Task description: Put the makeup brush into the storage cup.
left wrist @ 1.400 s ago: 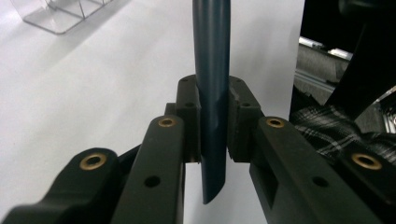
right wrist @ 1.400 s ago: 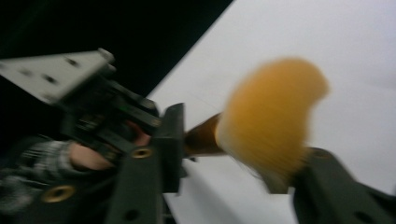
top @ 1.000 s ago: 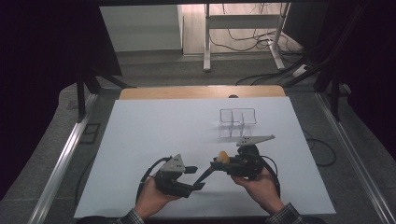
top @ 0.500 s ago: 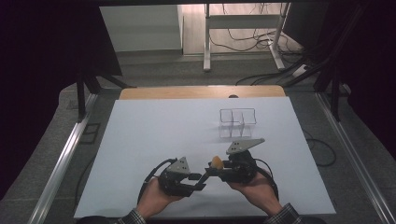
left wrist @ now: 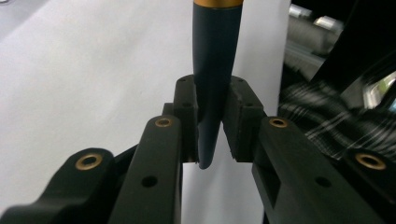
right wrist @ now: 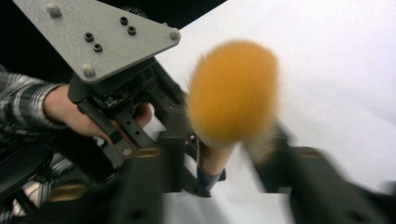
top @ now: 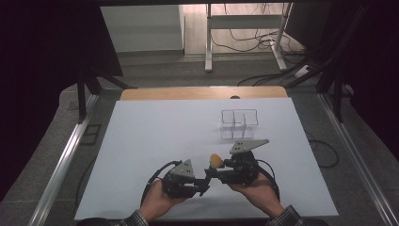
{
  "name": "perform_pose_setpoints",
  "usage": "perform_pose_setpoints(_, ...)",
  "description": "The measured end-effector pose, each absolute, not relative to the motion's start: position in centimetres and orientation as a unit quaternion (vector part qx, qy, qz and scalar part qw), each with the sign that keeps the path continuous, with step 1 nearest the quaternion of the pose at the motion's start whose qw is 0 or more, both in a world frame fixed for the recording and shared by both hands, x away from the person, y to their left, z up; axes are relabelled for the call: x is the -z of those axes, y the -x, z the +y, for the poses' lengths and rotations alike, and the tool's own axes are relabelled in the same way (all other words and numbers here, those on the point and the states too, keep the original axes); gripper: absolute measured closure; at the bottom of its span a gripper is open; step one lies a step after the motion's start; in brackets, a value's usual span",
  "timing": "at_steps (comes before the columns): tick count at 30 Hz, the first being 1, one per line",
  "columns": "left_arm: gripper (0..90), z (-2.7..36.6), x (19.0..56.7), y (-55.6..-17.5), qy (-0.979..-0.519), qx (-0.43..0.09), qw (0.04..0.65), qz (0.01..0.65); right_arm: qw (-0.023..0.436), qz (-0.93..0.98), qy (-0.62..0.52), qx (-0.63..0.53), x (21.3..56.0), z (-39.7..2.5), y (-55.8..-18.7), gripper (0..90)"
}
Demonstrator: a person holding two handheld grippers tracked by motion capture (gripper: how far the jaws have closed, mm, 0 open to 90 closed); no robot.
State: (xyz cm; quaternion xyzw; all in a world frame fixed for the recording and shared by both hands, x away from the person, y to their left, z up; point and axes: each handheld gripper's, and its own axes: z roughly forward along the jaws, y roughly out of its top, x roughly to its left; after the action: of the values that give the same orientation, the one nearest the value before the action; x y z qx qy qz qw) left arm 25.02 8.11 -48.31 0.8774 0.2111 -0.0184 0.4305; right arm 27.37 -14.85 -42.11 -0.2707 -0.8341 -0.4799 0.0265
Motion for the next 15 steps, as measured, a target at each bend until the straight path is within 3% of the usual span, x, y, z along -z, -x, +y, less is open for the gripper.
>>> perform_pose_setpoints(8,76.4,8.9,48.2,-25.4,-0.852,0.034,0.466,0.237,0.043,-0.826,0.304,0.473,42.7,-14.7,-27.6,24.7)
perform_pose_setpoints(10,76.4,8.9,48.1,-25.4,-0.851,0.033,0.467,0.237,0.047,-0.825,0.307,0.472,43.0,-14.5,-27.5,25.3)
perform_pose_setpoints(15,76.4,8.8,48.2,-25.3,-0.852,0.032,0.466,0.238,0.035,-0.83,0.295,0.472,43.4,-13.9,-27.2,40.2)
